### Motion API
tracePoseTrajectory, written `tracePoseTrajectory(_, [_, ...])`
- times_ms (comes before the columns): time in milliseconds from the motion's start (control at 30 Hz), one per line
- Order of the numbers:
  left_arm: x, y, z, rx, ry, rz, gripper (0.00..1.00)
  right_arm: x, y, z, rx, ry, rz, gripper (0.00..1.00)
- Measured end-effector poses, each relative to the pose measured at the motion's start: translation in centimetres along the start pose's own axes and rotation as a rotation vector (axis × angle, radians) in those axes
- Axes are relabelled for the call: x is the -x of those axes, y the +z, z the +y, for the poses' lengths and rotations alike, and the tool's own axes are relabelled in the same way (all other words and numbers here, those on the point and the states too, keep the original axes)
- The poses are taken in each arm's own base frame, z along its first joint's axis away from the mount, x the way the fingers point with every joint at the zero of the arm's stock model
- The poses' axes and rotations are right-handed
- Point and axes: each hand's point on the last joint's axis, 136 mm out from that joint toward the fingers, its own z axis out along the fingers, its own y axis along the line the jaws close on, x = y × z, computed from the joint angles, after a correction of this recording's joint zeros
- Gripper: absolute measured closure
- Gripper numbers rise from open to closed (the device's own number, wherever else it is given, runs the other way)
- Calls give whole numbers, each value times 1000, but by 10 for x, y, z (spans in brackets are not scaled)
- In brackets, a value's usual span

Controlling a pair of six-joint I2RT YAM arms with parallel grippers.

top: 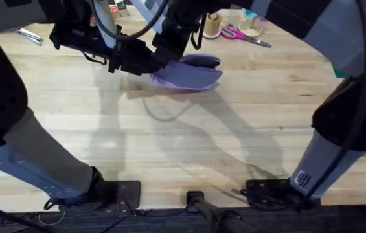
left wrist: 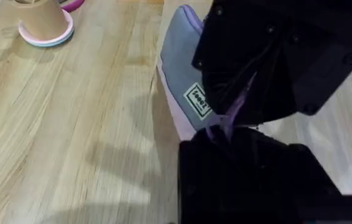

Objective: Unzip the bag, pick up the pens from the table one at a time and place them inside, then zip the bag closed.

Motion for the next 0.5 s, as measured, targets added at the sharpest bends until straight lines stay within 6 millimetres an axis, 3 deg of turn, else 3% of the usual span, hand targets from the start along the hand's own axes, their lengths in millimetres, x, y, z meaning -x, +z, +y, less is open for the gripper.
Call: tracePoseTrajectory(500, [5, 2, -1, -6, 2, -20, 959, -4, -6, -4, 26, -4, -14, 968])
